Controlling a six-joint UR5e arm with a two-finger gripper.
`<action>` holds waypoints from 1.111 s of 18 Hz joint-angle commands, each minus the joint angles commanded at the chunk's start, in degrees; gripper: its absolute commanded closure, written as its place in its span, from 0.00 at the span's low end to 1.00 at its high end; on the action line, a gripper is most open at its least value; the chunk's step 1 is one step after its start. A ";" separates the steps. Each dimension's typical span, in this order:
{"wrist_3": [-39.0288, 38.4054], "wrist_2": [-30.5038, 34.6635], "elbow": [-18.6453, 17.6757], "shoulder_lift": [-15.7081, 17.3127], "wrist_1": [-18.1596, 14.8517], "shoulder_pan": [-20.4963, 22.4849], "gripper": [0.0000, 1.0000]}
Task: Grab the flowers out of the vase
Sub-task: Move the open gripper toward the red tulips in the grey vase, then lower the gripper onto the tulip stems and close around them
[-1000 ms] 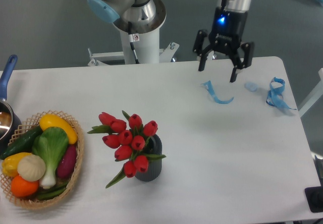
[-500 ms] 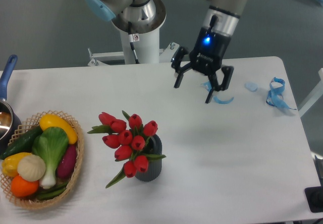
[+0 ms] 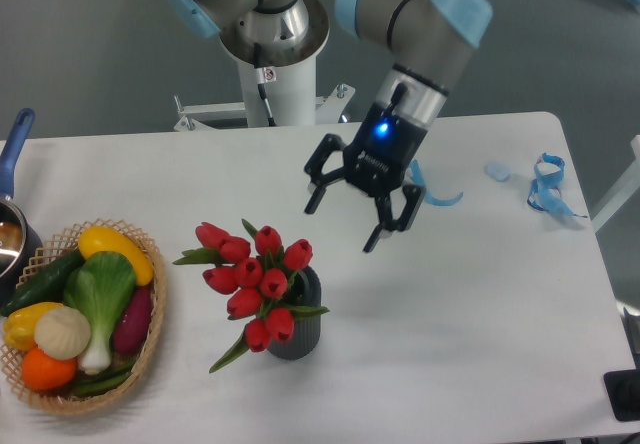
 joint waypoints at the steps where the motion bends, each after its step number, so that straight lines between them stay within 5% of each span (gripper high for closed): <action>1: 0.00 0.00 0.26 -0.53 0.52 -0.70 0.00; 14: 0.26 -0.17 1.50 -5.46 2.99 -5.19 0.00; 15: 0.26 -0.17 1.58 -5.46 3.08 -5.19 0.05; 18: 0.18 -0.26 1.85 -5.37 3.17 -5.10 0.51; 20: 0.09 -0.35 2.02 -5.28 3.17 -4.84 0.59</action>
